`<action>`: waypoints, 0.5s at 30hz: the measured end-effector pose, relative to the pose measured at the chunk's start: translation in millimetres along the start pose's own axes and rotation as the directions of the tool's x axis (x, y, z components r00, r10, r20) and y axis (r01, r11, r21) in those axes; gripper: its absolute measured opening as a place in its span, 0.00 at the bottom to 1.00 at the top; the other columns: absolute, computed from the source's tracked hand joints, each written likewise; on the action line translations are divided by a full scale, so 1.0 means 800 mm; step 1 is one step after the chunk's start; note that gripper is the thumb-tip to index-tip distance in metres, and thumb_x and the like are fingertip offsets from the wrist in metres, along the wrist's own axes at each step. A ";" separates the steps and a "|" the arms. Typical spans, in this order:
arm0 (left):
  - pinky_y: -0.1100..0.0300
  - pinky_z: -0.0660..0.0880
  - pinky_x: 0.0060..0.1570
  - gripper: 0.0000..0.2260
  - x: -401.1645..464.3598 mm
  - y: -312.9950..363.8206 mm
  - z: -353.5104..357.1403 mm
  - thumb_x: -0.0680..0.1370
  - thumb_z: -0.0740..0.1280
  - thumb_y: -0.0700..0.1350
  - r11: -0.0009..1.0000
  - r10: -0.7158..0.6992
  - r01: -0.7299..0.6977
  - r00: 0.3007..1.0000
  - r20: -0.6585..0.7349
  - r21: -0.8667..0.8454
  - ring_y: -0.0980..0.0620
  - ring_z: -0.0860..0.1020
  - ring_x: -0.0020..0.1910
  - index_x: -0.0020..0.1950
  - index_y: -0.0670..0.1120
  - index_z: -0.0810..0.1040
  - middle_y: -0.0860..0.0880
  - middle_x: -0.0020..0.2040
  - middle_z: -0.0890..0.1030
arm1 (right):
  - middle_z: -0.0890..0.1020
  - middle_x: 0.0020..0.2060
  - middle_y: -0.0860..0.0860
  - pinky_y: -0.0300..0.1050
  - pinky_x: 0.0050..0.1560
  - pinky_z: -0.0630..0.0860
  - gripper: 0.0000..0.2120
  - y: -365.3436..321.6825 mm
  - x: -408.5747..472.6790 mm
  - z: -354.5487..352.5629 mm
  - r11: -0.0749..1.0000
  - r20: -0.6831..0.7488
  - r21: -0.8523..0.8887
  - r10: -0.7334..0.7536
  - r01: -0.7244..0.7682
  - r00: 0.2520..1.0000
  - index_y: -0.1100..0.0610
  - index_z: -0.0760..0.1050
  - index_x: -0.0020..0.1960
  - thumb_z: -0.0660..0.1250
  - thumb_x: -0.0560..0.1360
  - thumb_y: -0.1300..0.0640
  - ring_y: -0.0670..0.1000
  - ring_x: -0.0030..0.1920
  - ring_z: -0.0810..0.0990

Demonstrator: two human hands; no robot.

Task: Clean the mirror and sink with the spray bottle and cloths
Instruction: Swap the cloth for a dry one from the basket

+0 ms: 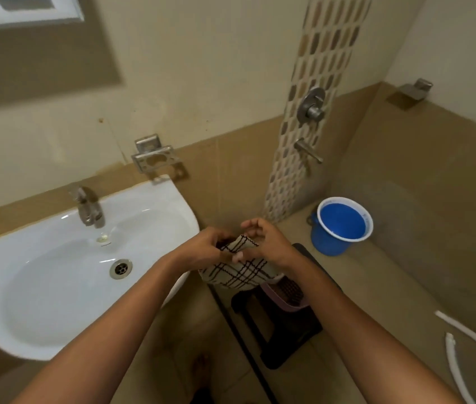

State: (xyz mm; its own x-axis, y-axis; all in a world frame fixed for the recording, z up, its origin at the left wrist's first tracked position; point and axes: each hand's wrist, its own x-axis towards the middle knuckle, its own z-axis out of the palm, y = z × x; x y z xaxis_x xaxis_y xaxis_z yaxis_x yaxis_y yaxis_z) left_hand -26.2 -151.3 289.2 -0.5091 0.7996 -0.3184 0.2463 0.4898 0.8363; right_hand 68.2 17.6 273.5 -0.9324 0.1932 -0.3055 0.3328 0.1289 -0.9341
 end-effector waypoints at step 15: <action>0.45 0.77 0.57 0.15 0.124 -0.032 -0.019 0.75 0.67 0.35 0.775 -0.083 0.192 0.976 0.203 -0.602 0.41 0.80 0.57 0.62 0.39 0.74 0.39 0.58 0.81 | 0.80 0.62 0.60 0.64 0.64 0.73 0.26 0.073 0.008 -0.019 0.764 -0.110 0.642 0.171 -0.062 0.979 0.57 0.73 0.65 0.72 0.69 0.70 0.61 0.63 0.79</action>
State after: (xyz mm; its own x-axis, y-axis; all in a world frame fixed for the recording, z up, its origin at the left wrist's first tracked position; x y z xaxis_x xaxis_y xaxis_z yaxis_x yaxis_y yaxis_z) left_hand -95.2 -89.7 243.3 -0.3494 0.8098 -0.4712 -0.4038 0.3237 0.8557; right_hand 84.2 41.2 219.6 -0.8405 0.3178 -0.4389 0.2215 -0.5378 -0.8135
